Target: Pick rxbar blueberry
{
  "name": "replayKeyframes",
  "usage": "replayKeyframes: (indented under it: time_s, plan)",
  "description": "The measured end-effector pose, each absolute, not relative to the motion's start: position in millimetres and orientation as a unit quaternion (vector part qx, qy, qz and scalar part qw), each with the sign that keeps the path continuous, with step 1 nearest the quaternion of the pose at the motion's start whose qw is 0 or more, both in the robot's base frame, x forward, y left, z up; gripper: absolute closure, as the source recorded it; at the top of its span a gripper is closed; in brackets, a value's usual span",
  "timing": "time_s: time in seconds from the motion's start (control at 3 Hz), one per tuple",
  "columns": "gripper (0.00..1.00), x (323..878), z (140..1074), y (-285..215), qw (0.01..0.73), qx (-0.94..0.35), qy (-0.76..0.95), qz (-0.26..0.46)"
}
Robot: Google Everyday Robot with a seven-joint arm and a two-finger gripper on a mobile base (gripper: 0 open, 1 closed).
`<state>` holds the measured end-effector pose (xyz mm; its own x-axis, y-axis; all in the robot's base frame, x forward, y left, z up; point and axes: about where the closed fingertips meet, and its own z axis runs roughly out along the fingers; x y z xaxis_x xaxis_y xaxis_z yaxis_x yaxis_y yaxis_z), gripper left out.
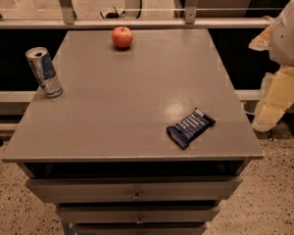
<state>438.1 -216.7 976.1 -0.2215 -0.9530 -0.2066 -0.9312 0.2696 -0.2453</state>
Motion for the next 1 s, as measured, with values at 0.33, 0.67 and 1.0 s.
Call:
replayKeyframes:
  time_s: [0.33, 0.67, 1.0]
  plan:
    - [0.0, 439, 976, -216, 0.162, -0.604, 0.779, -0.034]
    - [0.0, 452, 960, -212, 0.179, -0.62, 0.764, -0.013]
    - [0.0, 477, 916, -200, 0.202, -0.653, 0.729, 0.033]
